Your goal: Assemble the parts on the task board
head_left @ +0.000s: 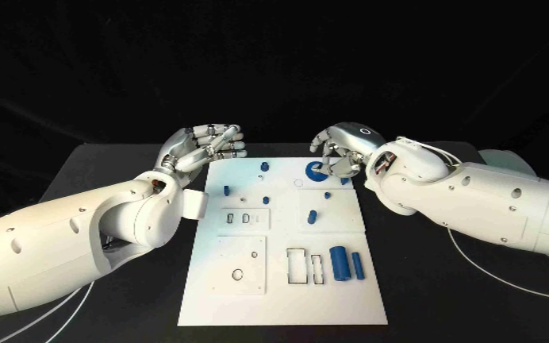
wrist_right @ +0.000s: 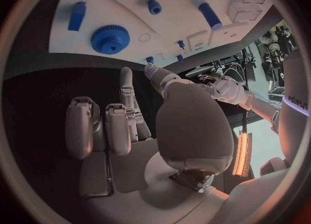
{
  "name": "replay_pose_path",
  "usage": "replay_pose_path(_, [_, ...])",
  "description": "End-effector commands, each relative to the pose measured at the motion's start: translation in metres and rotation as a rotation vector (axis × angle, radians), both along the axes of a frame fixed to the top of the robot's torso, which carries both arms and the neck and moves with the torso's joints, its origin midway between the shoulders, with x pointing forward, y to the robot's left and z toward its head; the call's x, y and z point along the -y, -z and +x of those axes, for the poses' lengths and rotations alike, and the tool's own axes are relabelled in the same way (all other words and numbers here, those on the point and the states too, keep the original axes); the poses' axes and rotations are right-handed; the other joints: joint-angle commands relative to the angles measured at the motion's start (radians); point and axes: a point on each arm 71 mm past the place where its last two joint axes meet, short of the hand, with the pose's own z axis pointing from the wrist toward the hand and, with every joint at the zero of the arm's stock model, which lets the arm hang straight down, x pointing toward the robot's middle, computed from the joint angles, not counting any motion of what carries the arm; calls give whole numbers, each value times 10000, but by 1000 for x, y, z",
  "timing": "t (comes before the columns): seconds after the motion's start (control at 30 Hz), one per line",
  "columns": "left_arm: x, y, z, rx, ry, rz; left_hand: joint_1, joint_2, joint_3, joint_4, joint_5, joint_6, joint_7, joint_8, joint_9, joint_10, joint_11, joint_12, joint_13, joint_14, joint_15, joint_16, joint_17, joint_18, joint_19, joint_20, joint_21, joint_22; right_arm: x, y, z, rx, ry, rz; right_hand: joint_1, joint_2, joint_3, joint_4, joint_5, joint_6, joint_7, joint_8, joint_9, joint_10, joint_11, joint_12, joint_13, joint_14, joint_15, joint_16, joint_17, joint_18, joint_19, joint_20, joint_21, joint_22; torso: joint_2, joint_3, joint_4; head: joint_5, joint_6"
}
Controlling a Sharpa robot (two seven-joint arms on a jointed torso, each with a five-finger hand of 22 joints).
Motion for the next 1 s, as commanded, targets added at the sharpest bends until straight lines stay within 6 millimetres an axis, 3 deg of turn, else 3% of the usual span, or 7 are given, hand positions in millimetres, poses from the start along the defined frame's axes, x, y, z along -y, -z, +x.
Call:
replay_pose_path(0.03, [1, -2, 0, 153, 250, -229, -5, -63, -18, 15, 22, 21, 291, -67, -17, 13, 31, -39, 0, 25, 44, -52, 10, 146, 46, 0, -37, -9, 7, 7, 0, -1350, 30, 11, 286, 304, -850, 329, 225, -149, -91, 112, 155, -743, 15, 1628, 1815, 604, -20, 157, 329, -159, 192, -67, 240, 457, -20, 1, -70, -16, 12])
replay_pose_path(0.13, [1, -2, 0, 151, 235, -224, -6, -60, -17, 14, 23, 25, 288, -67, -16, 16, 30, -40, 1, 26, 44, -54, 11, 147, 47, 0, -39, -11, 15, 9, 2, -1572, 306, -87, 790, 490, -1561, 766, 238, -347, -11, 328, 332, -420, 11, 5740, 5817, 708, -42, 444, 872, -272, 407, 30, 555, 934, 0, -1, -54, -70, 31])
replay_pose_path(0.3, [0, -2, -1, 138, 229, -217, -5, -56, -14, 13, 24, 28, 286, -66, -16, 19, 28, -41, 1, 27, 44, -55, 12, 147, 48, 0, -40, -12, 19, 11, 8, -1738, 629, -185, 1154, 617, -2013, 1187, 395, -530, 59, 500, 435, 375, 79, 8495, 8399, 833, 31, 764, 1546, -365, 619, 99, 861, 1375, 1, -17, -59, -75, 29])
replay_pose_path(0.47, [1, -2, -1, 134, 226, -214, 0, -48, -8, 11, 24, 32, 282, -65, -16, 23, 26, -43, 2, 29, 43, -57, 13, 147, 50, 1, -42, -13, 15, 14, 17, -1805, 882, -238, 1329, 721, -2262, 1368, 426, -724, 125, 526, 453, 779, 150, 9488, 9328, 917, 101, 947, 1978, -436, 783, 155, 1092, 1693, 8, -15, -58, -48, 9])
replay_pose_path(0.73, [2, -2, -1, 121, 248, -216, 0, -48, -8, 11, 24, 32, 282, -65, -16, 23, 26, -43, 2, 29, 43, -57, 13, 147, 50, 1, -42, -13, 0, 19, 26, -1844, 984, -243, 1403, 836, -2328, 1380, 501, -798, 164, 546, 461, 994, 186, 9939, 9744, 954, 139, 1023, 2168, -476, 873, 193, 1216, 1862, 41, -5, 6, -64, -9])
replay_pose_path(1.0, [2, -2, 0, 95, 246, -203, 0, -48, -8, 11, 24, 32, 282, -65, -16, 23, 26, -43, 2, 29, 43, -57, 13, 147, 50, 1, -42, -13, -5, 25, 31, -2211, 1109, -421, 1414, 909, -2327, 1381, 531, -845, 183, 543, 459, 1103, 206, 10143, 9931, 979, 158, 1068, 2289, -493, 910, 212, 1268, 1933, 40, -5, -4, -90, -27])
